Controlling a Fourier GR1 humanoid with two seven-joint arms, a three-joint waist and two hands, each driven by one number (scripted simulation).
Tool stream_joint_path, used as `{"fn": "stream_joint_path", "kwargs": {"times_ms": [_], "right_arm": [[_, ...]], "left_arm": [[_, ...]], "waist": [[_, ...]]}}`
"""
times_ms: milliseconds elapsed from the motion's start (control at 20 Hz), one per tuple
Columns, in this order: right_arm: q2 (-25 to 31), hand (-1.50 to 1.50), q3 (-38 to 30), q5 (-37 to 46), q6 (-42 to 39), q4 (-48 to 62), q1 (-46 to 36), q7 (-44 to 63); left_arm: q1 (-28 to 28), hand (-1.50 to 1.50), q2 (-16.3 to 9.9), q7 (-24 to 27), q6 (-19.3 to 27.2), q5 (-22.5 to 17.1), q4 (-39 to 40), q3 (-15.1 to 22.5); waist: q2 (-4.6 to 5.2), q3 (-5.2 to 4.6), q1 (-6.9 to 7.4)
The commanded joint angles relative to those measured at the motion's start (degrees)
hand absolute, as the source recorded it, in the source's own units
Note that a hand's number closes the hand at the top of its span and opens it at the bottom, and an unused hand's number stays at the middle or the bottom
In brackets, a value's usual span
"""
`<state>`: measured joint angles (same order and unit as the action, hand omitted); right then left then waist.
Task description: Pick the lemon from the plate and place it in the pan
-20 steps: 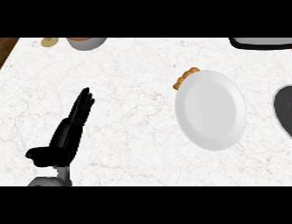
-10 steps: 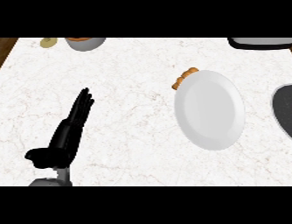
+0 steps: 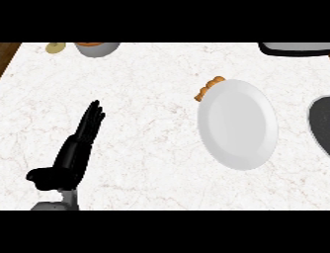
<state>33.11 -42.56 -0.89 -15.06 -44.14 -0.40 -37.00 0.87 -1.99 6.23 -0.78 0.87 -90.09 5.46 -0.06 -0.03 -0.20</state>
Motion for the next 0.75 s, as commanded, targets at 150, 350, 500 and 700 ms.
{"fn": "stream_joint_path", "kwargs": {"times_ms": [150, 350, 500, 700], "right_arm": [[-2.0, -1.5, 1.0, -1.0, 3.2, -7.4, 4.3, 3.8], [-3.4, -1.5, 1.8, -1.5, 4.2, -13.6, 7.3, 6.7], [-1.7, -1.5, 2.1, -0.1, 4.2, -9.2, 7.1, 2.6], [-3.4, -1.5, 2.1, 1.5, 8.9, -13.4, 8.8, 1.5]], "left_arm": [[-0.2, 0.0, 1.9, 4.3, 1.6, 2.5, 4.5, 1.7], [-4.0, 0.0, 1.9, 2.3, 1.2, 1.9, -1.0, 2.5], [2.2, 0.0, -0.3, 1.1, -0.7, -0.5, 1.9, -2.2], [2.5, 0.0, 0.3, -0.2, 0.0, 0.3, 1.3, -1.5]], "waist": [[0.06, 0.01, 0.04], [0.0, 0.0, 0.09], [0.05, 0.02, 0.06], [0.04, 0.01, -0.04]]}}
